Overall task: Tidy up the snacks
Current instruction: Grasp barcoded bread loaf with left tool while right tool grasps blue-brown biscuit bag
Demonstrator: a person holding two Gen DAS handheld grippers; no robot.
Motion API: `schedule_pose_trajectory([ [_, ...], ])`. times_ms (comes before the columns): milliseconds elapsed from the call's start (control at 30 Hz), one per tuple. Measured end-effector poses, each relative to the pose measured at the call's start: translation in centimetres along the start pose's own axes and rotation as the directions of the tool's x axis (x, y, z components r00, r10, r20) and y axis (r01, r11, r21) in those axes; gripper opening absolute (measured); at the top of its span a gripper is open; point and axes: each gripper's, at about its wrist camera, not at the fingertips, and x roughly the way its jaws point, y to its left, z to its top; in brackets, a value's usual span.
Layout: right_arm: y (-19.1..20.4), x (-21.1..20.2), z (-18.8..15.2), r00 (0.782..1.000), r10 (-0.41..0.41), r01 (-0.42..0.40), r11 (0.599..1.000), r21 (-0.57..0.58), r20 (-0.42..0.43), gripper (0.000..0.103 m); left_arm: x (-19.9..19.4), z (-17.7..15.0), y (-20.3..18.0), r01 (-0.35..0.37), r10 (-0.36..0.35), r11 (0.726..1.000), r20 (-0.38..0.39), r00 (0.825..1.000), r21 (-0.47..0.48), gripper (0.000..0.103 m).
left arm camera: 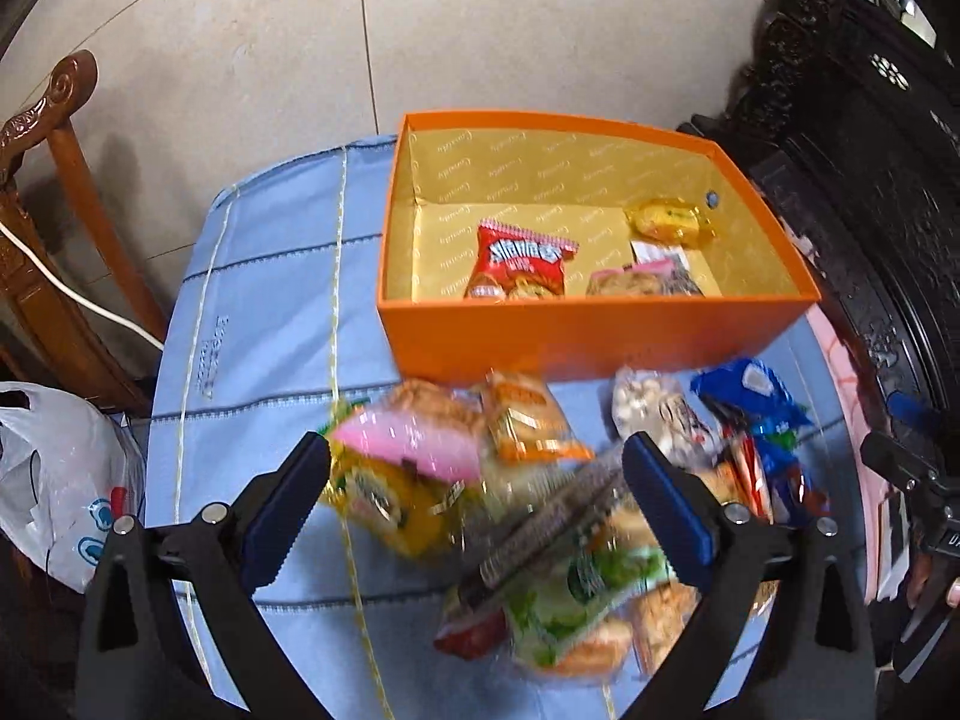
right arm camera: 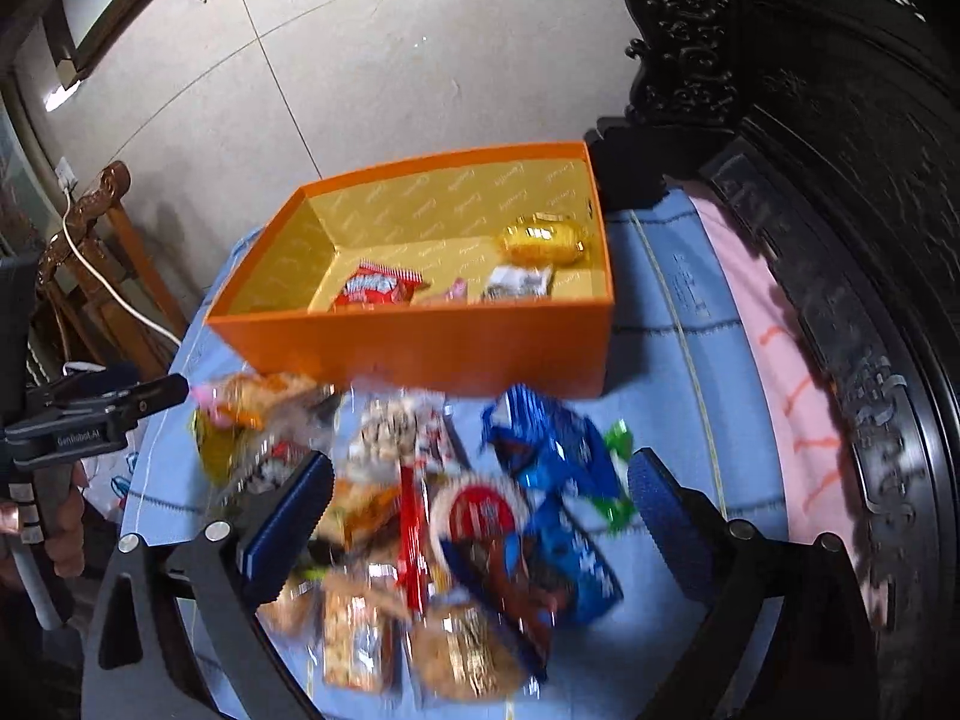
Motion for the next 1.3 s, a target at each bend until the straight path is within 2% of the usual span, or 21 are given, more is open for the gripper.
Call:
schedule_pose_trajectory([
  [267,-1.8,-0.9,-5.6,0.998,-0.034,0.037,0.998,0.059,-0.061,0.099,0.6,-5.7,-1.1,0.016,-0.016,1.000,-0.087,0.996,0.009,0.096],
  [533,-1.1,-0.1,-9.8,0.990,-0.032,0.038,0.999,0.038,-0.137,0.099,2.2,-11.0,-1.9,0.023,-0.015,0.999,-0.193,0.981,0.042,0.096],
  [833,-0.1,0.2,-11.1,0.986,-0.009,0.014,0.999,0.029,-0.168,0.099,4.1,-12.6,-4.2,0.086,-0.080,0.996,-0.264,0.961,0.011,0.096],
  [1000,-1.0,-0.1,-11.6,0.984,-0.034,0.041,0.998,0.040,-0.172,0.099,6.5,-13.2,-5.6,0.073,-0.060,0.997,-0.301,0.952,0.034,0.096],
  [1067,-1.8,-0.2,-11.8,0.983,-0.053,0.063,0.997,0.050,-0.174,0.099,7.7,-13.5,-5.7,0.072,-0.059,0.997,-0.334,0.941,0.027,0.096],
  [1133,-2.4,-0.2,-11.7,0.983,-0.070,0.081,0.995,0.058,-0.172,0.099,9.5,-14.1,-5.4,0.049,-0.040,0.999,-0.406,0.913,0.012,0.096],
  [1167,-2.7,-0.3,-11.6,0.983,-0.078,0.089,0.994,0.061,-0.166,0.099,9.3,-14.2,-5.4,0.047,-0.035,0.999,-0.392,0.920,0.021,0.096],
  [1233,-3.1,-0.3,-11.1,0.985,-0.086,0.096,0.993,0.064,-0.150,0.099,8.8,-14.2,-5.5,0.047,-0.029,0.998,-0.366,0.930,0.042,0.084],
  [1300,-3.2,-0.1,-10.5,0.986,-0.090,0.099,0.993,0.058,-0.138,0.099,8.3,-14.4,-5.3,0.068,-0.052,0.997,-0.347,0.936,0.036,0.075],
])
